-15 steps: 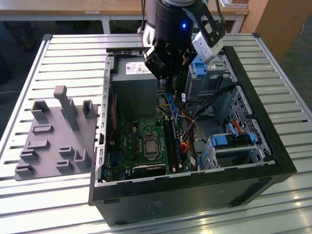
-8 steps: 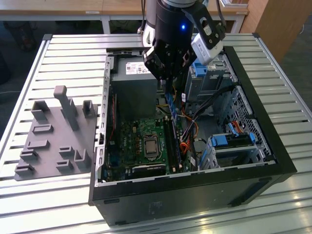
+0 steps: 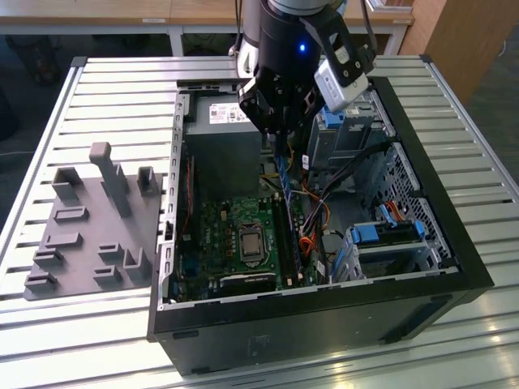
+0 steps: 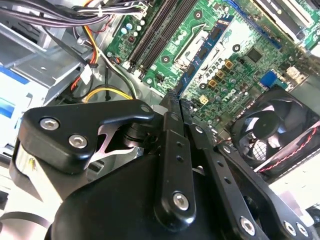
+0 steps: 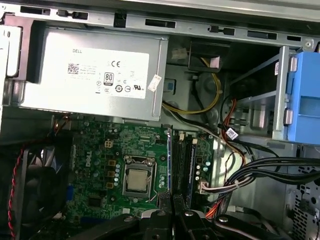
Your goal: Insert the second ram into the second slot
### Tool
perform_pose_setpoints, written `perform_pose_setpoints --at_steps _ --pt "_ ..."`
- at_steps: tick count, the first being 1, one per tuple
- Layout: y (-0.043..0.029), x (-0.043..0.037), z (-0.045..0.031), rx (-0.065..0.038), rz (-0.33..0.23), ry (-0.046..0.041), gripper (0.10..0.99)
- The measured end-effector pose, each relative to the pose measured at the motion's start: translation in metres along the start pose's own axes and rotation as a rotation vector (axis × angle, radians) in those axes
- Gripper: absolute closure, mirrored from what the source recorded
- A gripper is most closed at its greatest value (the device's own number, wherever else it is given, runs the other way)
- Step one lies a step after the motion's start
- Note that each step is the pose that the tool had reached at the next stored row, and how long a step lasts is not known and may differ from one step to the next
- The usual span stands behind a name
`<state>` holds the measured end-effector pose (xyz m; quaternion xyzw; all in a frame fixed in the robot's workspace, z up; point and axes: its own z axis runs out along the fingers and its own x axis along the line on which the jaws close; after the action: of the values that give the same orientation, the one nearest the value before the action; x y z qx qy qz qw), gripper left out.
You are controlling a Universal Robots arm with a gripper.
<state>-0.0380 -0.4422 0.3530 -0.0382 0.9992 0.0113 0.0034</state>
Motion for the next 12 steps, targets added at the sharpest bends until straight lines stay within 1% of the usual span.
perform_pose_setpoints --at_steps 4,12 --pt "-0.0002 -0.0026 0.0013 0.001 0.013 -0.0002 0.957" --pt "-0.0003 -0.0027 0.0044 0.003 0.013 0.0001 0.957"
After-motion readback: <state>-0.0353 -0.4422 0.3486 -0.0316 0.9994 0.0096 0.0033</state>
